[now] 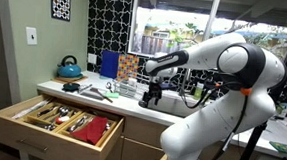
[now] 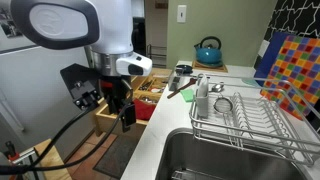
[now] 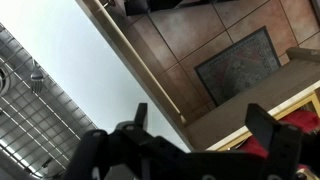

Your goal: Move the white object from the bottom compartment to the top compartment of the cutlery drying rack

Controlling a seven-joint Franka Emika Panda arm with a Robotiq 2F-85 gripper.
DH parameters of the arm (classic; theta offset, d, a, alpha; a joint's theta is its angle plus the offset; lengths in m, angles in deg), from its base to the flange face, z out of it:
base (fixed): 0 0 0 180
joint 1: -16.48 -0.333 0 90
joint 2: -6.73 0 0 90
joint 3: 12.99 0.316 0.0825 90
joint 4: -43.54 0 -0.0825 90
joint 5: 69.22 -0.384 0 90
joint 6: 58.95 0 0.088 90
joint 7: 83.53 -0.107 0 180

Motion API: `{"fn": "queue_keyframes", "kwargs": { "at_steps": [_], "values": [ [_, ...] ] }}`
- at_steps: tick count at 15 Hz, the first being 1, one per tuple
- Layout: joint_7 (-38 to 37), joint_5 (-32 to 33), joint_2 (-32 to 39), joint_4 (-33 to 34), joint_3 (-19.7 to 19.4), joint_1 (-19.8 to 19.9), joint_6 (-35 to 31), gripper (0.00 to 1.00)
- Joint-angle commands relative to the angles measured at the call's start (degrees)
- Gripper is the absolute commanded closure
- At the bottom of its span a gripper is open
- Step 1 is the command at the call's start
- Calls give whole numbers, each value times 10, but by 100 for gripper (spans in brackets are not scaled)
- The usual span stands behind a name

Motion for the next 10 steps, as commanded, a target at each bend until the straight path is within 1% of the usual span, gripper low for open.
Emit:
{"fn": "queue_keyframes", "kwargs": {
  "at_steps": [1, 2, 3, 5, 7, 8, 10],
  "values": [
    [2, -3, 1, 1, 4, 5, 1, 0],
    [2, -3, 1, 1, 4, 5, 1, 0],
    [25, -15, -14, -7, -4, -5, -13, 0],
    [74, -9, -34, -4, 0, -21, -23, 0],
    [101, 3, -39, 19, 16, -35, -17, 0],
    [118, 16, -36, 36, 23, -40, -2, 0],
    [160, 26, -24, 72, 24, -58, 2, 0]
  ]
}}
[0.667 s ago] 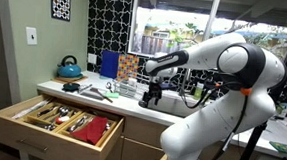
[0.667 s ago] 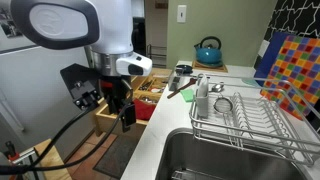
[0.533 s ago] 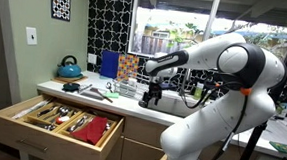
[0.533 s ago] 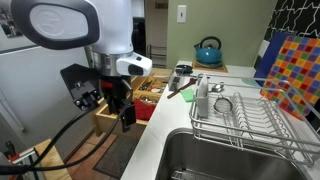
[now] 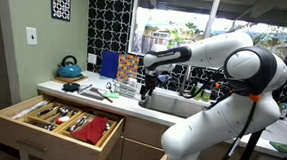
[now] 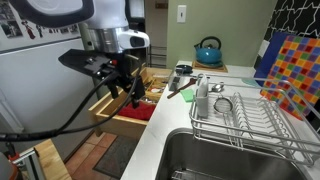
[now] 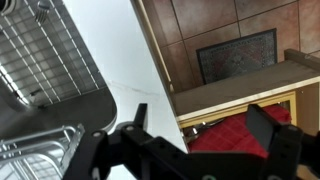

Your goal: Move the white object from the bottom compartment to the top compartment of the cutlery drying rack

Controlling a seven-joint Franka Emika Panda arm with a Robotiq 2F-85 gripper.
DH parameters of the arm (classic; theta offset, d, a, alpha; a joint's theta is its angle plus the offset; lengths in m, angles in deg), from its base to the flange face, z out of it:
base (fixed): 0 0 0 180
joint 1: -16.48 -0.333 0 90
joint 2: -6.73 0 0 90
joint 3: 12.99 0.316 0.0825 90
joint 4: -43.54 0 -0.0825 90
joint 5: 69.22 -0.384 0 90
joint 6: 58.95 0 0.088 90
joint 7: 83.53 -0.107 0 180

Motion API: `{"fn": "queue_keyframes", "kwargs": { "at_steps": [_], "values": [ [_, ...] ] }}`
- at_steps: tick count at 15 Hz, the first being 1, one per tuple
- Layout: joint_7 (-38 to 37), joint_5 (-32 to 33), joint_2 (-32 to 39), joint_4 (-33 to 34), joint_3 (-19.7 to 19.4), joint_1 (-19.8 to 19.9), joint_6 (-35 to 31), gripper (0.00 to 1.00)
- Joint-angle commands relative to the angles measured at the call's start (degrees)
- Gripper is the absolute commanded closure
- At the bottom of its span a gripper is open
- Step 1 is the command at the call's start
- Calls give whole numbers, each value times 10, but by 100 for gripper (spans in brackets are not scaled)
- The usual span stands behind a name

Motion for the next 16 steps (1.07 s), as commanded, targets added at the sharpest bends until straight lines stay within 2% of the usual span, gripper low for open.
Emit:
{"fn": "queue_keyframes", "kwargs": {
  "at_steps": [1, 2, 3, 8, 11, 16],
  "values": [
    [73, 34, 16, 61, 0, -29, 20, 0],
    [100, 43, 29, 81, -6, -37, 16, 0],
    [55, 26, 4, 46, 1, -27, 5, 0],
    [58, 27, 8, 55, 1, -29, 5, 0],
    [4, 18, 83, 110, -11, -18, -42, 0],
    [-26, -12, 210, 218, -25, -16, -64, 0]
  ]
}}
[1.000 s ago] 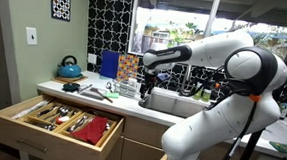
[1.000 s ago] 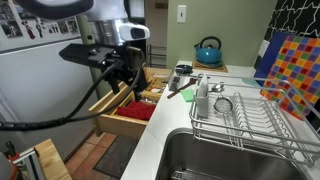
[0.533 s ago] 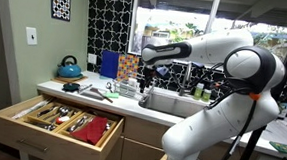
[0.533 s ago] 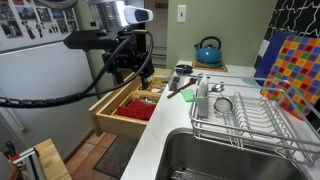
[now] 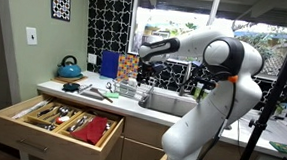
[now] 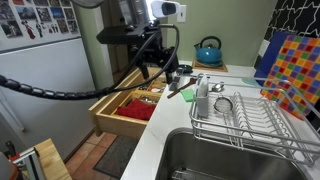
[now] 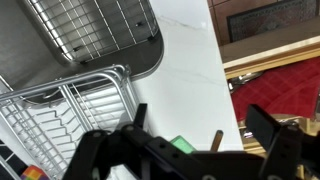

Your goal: Move the white object from the bottom compartment to the top compartment of the cutlery drying rack

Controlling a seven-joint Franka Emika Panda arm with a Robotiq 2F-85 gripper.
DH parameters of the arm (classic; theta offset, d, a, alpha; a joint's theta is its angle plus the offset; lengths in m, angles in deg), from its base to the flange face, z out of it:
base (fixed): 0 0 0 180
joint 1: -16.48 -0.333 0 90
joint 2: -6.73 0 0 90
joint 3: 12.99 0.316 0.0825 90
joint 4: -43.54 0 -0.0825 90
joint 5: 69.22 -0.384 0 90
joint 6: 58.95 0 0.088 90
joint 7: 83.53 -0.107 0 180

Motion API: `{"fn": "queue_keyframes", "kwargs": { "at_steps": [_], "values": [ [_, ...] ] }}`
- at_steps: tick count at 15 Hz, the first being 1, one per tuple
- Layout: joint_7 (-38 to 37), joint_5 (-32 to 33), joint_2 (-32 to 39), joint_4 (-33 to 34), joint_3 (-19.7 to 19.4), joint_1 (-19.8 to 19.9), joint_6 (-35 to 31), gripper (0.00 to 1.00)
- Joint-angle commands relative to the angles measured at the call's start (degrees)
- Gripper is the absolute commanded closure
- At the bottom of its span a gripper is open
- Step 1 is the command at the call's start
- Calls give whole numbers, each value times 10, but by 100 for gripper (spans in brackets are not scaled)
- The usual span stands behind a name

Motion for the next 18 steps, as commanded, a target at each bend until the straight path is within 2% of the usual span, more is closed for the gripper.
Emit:
{"fn": "queue_keyframes", "kwargs": {
  "at_steps": [1, 7, 11, 14, 15, 16, 17, 18],
  "values": [
    [-19, -24, 115, 94, -6, 5, -11, 0],
    [-8, -87, 244, 220, -4, 24, -54, 0],
    [27, -131, 296, 269, 7, 41, -42, 0],
    [42, -137, 324, 293, 16, 53, -40, 0],
    [48, -142, 331, 300, 20, 57, -35, 4],
    [51, -143, 337, 305, 24, 61, -35, 19],
    [53, -143, 342, 310, 27, 64, -33, 28],
    [56, -144, 347, 314, 30, 68, -30, 32]
  ]
}}
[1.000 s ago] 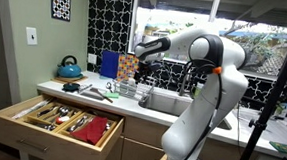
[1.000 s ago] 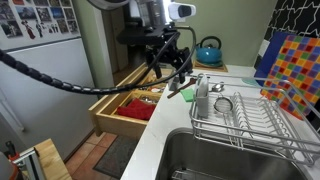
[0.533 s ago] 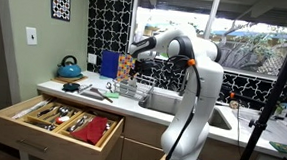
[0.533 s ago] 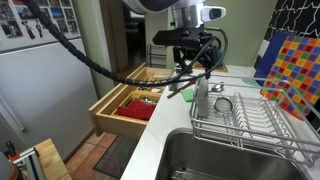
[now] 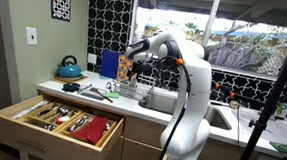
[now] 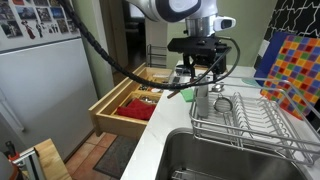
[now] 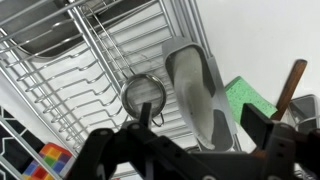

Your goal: Move the white object from the bottom compartment to the top compartment of the cutlery drying rack

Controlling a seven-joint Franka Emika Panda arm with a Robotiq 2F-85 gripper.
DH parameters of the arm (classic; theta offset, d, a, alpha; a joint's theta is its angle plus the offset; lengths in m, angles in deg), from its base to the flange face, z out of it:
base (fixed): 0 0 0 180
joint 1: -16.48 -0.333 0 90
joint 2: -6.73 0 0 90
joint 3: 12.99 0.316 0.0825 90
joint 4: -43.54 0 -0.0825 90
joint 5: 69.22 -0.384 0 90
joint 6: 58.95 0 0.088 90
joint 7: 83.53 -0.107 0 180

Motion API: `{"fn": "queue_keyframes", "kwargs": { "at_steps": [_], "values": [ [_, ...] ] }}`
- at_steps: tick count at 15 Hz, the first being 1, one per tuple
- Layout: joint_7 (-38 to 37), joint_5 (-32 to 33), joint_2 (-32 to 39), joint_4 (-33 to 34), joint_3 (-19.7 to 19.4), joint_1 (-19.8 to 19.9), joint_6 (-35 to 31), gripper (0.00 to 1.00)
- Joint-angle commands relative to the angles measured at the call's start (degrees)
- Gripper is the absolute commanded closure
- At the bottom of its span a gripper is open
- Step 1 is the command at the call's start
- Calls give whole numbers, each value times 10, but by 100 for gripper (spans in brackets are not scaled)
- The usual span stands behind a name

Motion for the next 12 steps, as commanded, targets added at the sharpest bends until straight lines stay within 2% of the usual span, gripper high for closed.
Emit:
{"fn": "queue_keyframes", "kwargs": {
  "at_steps": [1, 8, 11, 12],
  "values": [
    [23, -17, 25, 30, 17, 22, 22, 40],
    [18, -8, 13, 35, 28, 32, 32, 94],
    [17, -2, 2, 32, 28, 30, 33, 99],
    [17, -1, -2, 31, 27, 30, 34, 97]
  ]
}}
